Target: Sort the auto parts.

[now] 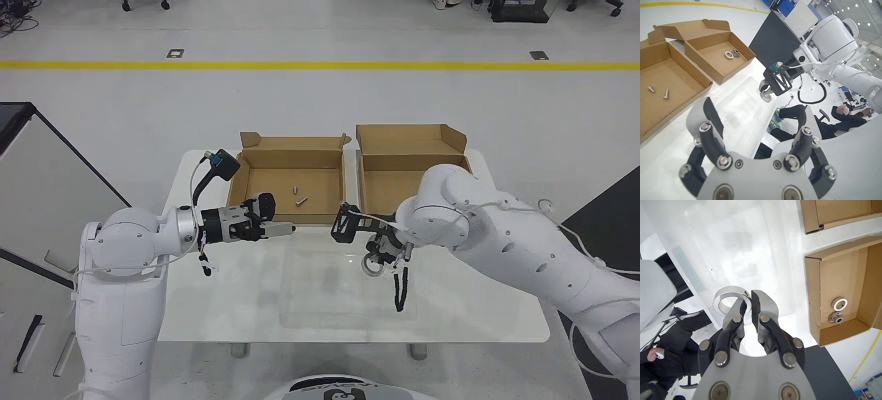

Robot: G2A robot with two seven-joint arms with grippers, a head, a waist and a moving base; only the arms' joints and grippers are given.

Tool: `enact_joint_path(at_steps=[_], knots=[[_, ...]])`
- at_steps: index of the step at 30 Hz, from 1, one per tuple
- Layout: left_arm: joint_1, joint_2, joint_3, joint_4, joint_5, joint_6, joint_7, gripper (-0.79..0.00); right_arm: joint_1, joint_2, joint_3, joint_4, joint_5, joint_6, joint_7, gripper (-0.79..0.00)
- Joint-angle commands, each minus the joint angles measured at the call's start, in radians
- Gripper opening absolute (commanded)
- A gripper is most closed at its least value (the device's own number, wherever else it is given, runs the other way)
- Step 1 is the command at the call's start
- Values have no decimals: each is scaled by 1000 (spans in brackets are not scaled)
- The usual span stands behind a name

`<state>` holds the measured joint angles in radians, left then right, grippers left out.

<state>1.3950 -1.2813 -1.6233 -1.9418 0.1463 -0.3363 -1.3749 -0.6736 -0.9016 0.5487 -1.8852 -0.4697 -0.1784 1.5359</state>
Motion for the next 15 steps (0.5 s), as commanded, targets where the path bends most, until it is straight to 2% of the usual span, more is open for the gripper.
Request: enact_joint_path(at_steps=[1,7,9,12,15], knots=[[0,0,0,0,0,0,0,0,0,-1,0,1,-1,0,0,-785],[0,0,0,0,0,0,0,0,0,-1,0,1,-1,0,0,-785],[0,0,0,0,0,0,0,0,-12,1,13,21,8,1,-40,-785],[0,0,0,0,0,0,0,0,-21,17,104,86,141,-15,-95,-785],[0,0,0,0,0,0,0,0,-64,47,223,171,317,-72,-135,-785]])
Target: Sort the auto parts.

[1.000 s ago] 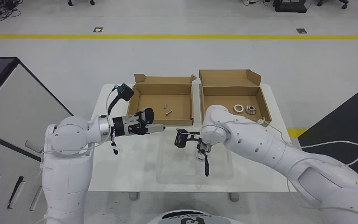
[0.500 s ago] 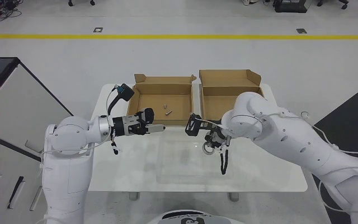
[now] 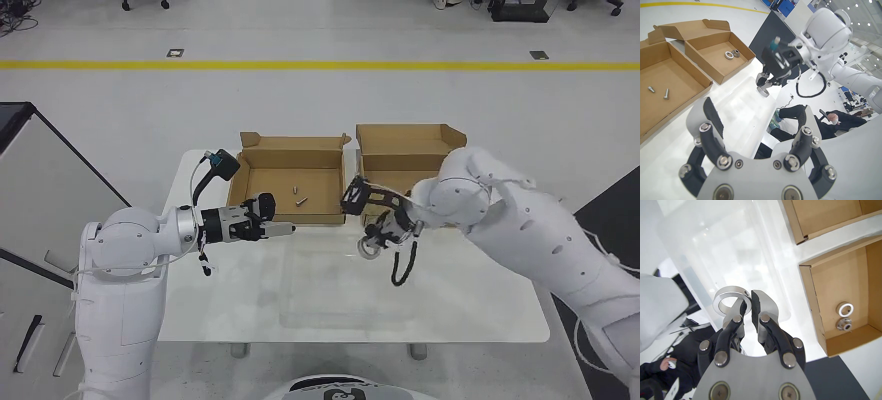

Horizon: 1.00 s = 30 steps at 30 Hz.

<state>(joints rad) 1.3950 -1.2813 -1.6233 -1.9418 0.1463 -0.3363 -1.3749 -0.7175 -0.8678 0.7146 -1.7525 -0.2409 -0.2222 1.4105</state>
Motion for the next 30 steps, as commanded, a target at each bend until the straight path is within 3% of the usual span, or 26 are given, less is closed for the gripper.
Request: enact_joint_path(at_steps=[1,6,11,14,22,30], knots=[[0,0,0,0,0,0,0,0,-45,24,95,68,150,-52,-25,-785],[0,0,0,0,0,0,0,0,-183,66,257,216,479,-202,-75,-785],[0,0,0,0,0,0,0,0,-270,70,312,303,801,-288,-101,-785],[0,0,0,0,0,0,0,0,-278,62,310,287,979,-286,-99,-785],[0,0,0,0,0,0,0,0,-227,29,327,138,1257,-221,-34,-785],[0,0,0,0,0,0,0,0,-173,-40,379,15,1480,-129,59,-785]])
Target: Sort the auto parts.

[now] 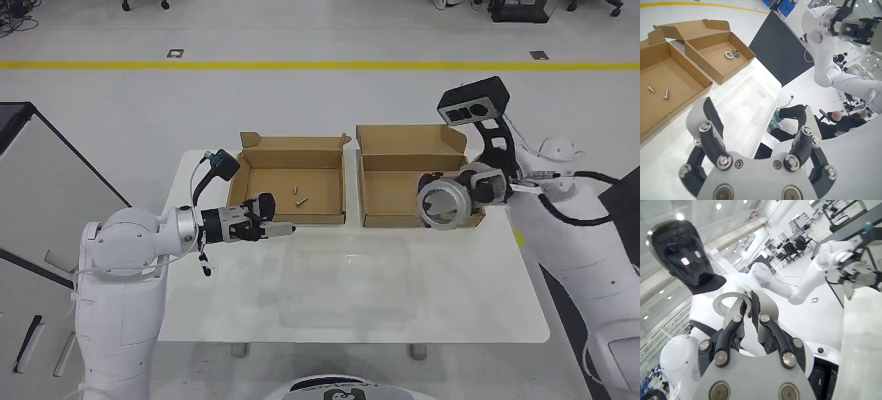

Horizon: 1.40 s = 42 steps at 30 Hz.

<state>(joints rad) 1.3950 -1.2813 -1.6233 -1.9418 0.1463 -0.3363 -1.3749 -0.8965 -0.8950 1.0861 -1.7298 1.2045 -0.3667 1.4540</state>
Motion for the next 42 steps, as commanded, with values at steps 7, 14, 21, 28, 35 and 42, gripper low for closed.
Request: enact_joint_path(at_steps=[7,14,21,28,35,42], knots=[[0,0,0,0,0,0,0,0,31,-85,31,20,91,79,79,-785],[0,0,0,0,0,0,0,0,31,-85,31,20,91,79,79,-785],[0,0,0,0,0,0,0,0,25,-89,34,-19,72,105,17,-785],[0,0,0,0,0,0,0,0,47,-110,2,-42,66,146,-108,-785],[0,0,0,0,0,0,0,0,72,-135,-40,-25,95,177,-153,-785],[0,0,0,0,0,0,0,0,62,-163,-56,8,246,191,-131,-785]])
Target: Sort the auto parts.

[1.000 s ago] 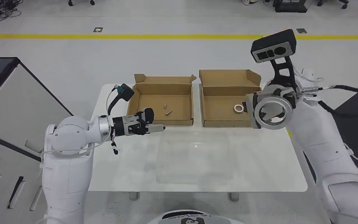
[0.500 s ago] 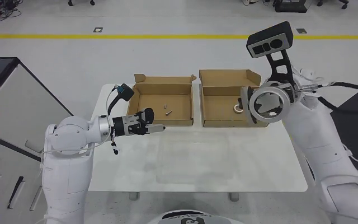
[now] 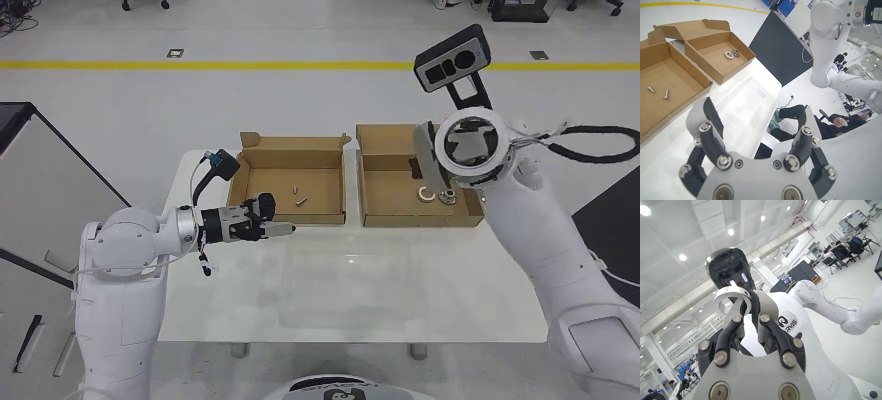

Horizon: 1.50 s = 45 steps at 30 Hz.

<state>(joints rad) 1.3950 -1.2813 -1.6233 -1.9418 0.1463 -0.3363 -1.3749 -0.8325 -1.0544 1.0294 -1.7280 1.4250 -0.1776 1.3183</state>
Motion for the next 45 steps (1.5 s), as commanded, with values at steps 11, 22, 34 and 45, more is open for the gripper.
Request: enact_joint_path(at_steps=[11,22,34,45], knots=[[0,0,0,0,0,0,0,0,-25,-44,0,41,186,23,66,-785],[0,0,0,0,0,0,0,0,-25,-38,77,30,-129,23,4,-785],[0,0,0,0,0,0,0,0,-69,-66,81,23,54,56,34,-785],[0,0,0,0,0,0,0,0,-76,-80,115,38,-1,59,36,-785]])
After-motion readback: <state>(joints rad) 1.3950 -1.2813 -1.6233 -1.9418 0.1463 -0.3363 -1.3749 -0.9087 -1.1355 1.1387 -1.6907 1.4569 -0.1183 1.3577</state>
